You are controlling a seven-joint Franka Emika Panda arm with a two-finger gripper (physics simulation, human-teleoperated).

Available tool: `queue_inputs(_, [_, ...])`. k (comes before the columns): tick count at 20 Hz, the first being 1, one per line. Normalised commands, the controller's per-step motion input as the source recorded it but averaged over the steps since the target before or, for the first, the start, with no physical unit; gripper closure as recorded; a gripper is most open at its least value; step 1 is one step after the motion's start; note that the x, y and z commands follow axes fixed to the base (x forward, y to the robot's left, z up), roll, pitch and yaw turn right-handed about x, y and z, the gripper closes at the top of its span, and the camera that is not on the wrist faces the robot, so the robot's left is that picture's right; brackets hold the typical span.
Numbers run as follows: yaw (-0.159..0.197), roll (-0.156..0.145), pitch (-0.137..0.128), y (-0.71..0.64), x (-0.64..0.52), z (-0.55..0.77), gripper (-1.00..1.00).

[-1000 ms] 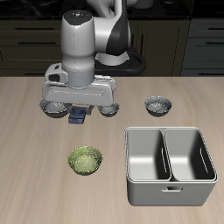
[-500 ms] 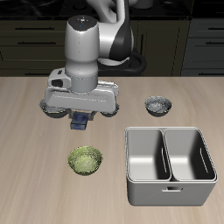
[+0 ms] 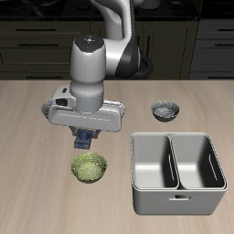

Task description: Place the cream cheese in the green bowl

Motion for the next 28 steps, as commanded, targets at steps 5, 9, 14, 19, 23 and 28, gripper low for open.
queue_inputs(5, [-0.005, 0.000, 0.024, 0.10, 0.03, -0.26, 1.00])
queue_inputs(9, [-0.005, -0.026, 0.034, -0.05, 0.04, -0.26, 1.00])
queue_inputs(14, [-0.002, -0.038, 0.038, -0.08, 0.04, -0.23, 1.00])
queue_inputs(19, [0.013, -0.015, 0.017, 0.08, -0.01, -0.12, -1.00])
queue_inputs(23, [0.000, 0.029, 0.030, 0.08, -0.02, -0.15, -1.00])
queue_inputs(28, [-0.009, 0.001, 0.003, -0.01, -0.04, 0.01, -1.00])
